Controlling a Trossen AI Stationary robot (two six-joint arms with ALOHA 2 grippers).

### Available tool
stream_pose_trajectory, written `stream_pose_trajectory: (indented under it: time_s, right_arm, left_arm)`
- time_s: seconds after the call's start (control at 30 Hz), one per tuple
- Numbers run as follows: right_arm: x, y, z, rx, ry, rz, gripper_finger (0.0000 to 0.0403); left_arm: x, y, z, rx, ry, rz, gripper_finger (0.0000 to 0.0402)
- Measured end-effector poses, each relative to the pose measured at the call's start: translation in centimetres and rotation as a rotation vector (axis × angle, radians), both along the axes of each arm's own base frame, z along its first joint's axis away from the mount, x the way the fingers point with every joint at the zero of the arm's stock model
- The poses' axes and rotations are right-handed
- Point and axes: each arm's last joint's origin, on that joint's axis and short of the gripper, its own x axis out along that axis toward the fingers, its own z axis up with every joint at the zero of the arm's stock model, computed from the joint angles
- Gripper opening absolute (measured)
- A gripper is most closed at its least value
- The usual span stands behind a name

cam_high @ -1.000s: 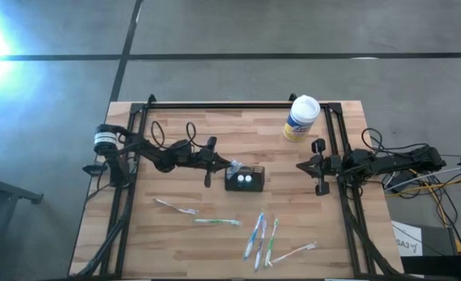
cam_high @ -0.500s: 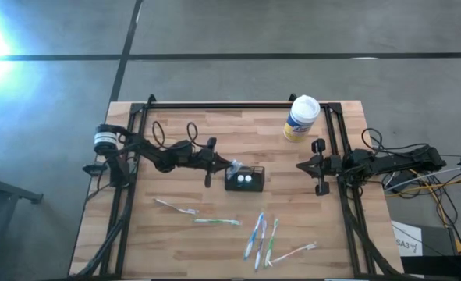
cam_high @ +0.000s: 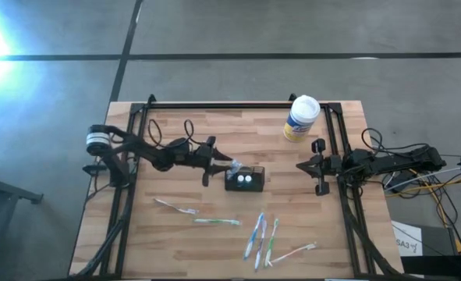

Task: Pick & Place toothbrushing station
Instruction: Put the green toothbrush into the wire organizer

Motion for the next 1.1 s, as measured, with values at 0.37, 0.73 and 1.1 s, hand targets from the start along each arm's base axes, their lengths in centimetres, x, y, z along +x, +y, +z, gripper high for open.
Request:
stream_pose_trajectory:
  time_s: [0.37, 0.73, 1.1]
  right_arm:
    - [0.0, 0.0, -0.1, -0.001, 0.007, 0.0, 0.0008]
    - [0.1, 0.0, -0.2, 0.001, 0.018, 0.0, 0.0008]
    - [0.2, 0.0, -0.2, 0.006, 0.025, 0.001, 0.0008]
  left_arm:
    - [-4.3, -0.8, 5.9, 0.027, 0.11, 0.034, 0.0195]
    - [-7.3, -3.8, 7.3, 0.066, 0.229, 0.062, 0.0025]
    - [-5.2, -9.5, 7.8, 0.018, 0.645, 0.012, 0.001]
